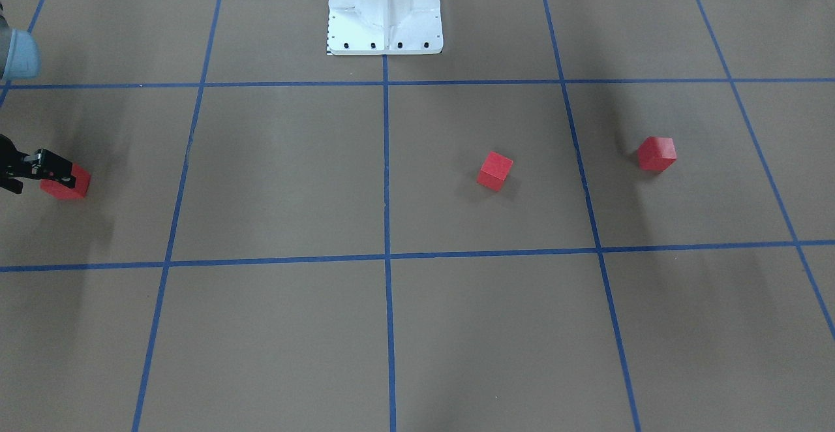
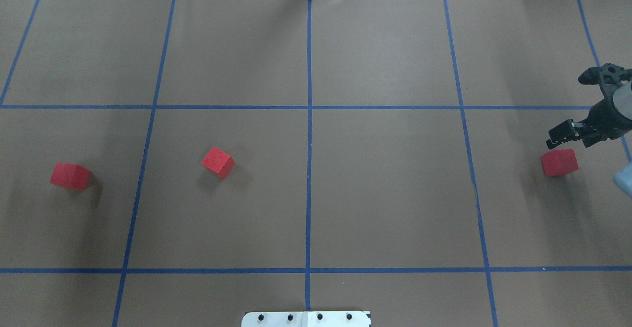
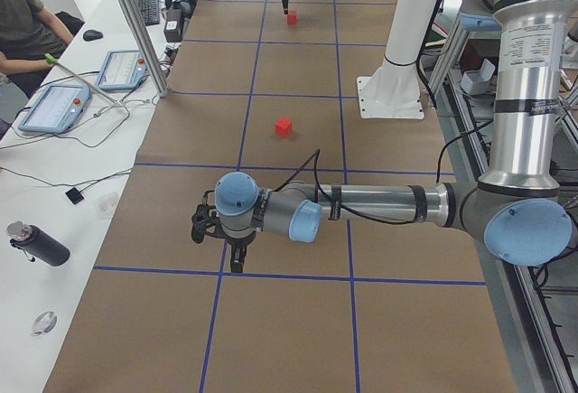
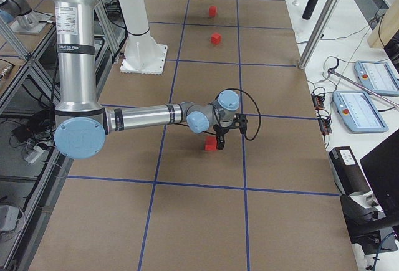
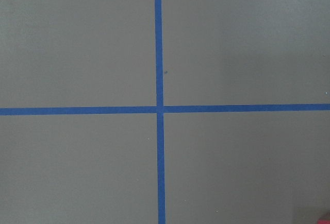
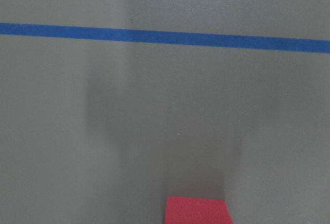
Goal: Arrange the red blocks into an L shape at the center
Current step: 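Lower the right gripper onto the red cube farthest along the row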
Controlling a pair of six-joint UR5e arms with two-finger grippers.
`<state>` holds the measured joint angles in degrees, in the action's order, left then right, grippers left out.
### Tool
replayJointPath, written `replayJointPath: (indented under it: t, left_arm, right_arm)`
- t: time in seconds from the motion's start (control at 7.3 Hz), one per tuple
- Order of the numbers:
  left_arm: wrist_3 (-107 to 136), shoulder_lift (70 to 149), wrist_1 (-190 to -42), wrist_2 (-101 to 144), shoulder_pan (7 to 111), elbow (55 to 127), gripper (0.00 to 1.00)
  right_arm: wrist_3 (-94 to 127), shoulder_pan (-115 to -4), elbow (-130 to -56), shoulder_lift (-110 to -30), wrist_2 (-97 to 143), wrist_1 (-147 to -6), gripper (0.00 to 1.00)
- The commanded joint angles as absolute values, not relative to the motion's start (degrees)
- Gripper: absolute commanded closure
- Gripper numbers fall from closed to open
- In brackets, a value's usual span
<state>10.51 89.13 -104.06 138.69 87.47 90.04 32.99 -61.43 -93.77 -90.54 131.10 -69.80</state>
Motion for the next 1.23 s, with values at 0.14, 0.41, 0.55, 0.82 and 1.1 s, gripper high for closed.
replayJointPath:
  t: [0.14,0.41,0.55,0.82,1.1]
  left_arm:
    - [10.6,89.1,-104.1,138.7,87.5,90.0,0.00]
    - [10.6,89.1,-104.1,138.7,87.5,89.8,0.00]
    - [10.6,89.2,-104.1,138.6,87.5,89.7,0.00]
    - [11.7,89.2,-104.1,138.6,87.4,89.7,0.00]
    - [12.1,89.2,-104.1,138.6,87.4,89.9,0.00]
  right_arm:
    - [33.5,-59.8,-93.9,-90.7,131.0,-69.7,0.01]
    - [33.0,-58.6,-93.3,-91.0,130.9,-69.8,0.01]
    - [33.3,-58.4,-93.4,-91.0,131.0,-69.8,0.26]
    - [32.9,-58.2,-93.2,-91.0,130.6,-69.8,1.00]
    - [33.5,-58.4,-96.9,-90.3,131.2,-70.7,1.00]
